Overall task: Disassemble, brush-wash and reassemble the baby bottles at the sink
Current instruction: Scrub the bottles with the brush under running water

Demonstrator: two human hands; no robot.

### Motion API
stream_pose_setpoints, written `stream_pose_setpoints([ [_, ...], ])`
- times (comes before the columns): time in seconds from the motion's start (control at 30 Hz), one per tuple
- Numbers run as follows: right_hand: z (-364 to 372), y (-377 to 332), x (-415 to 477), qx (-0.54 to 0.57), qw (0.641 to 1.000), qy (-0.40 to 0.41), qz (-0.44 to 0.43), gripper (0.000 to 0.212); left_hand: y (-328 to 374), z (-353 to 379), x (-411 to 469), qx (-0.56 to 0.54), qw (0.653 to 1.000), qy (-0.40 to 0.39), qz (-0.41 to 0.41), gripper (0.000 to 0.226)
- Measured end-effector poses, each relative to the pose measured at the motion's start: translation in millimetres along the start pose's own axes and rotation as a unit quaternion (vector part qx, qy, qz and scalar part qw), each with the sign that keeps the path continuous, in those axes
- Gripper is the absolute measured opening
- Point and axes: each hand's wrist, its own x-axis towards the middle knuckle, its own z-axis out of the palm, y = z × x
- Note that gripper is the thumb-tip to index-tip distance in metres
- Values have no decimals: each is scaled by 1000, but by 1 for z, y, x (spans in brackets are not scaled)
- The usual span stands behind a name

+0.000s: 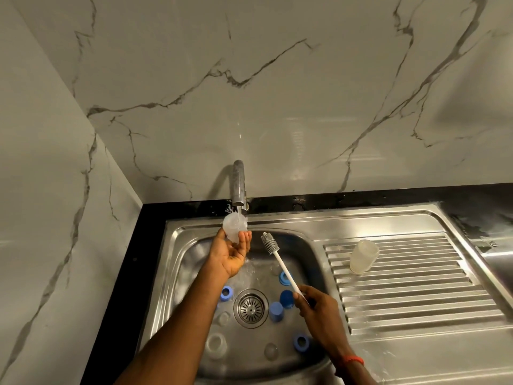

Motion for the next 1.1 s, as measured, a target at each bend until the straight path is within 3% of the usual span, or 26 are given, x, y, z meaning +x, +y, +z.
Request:
stream_pose_setpoints([
  [0.2, 2, 5, 3, -12, 1000, -7, 0, 10, -2, 3, -4, 39, 999, -12, 10, 66],
  [0.3, 2, 5, 3, -14, 1000, -6, 0, 13, -5, 6, -11, 220, 971, 4, 90, 47],
  [0.37, 1, 6, 3, -12, 1000, -6, 6, 12, -5, 3, -11, 385, 907, 18, 172, 38],
  [0.47, 2, 11, 3, -7, 1000, -7, 18, 13, 3, -6, -11, 576, 754, 34, 313, 42],
  [0.57, 5, 16, 3, -10, 999, -12, 30, 14, 8, -9, -15, 675, 631, 2, 384, 48],
  [0.63, 7, 16, 3, -4, 999, -15, 36, 14, 8, -9, -16, 709, 578, -3, 404, 56],
  [0.73, 7, 11, 3, -1, 999, -18, 30, 9, 9, -10, -15, 705, 565, 17, 428, 57],
  [1.0, -6, -11, -1, 14, 999, 21, -26, 24, 9, -10, -9, 711, 517, 31, 476, 64],
  [1.1, -5, -10, 0, 14, 999, 18, -23, 22, 5, -1, -10, 682, 537, 33, 494, 65],
])
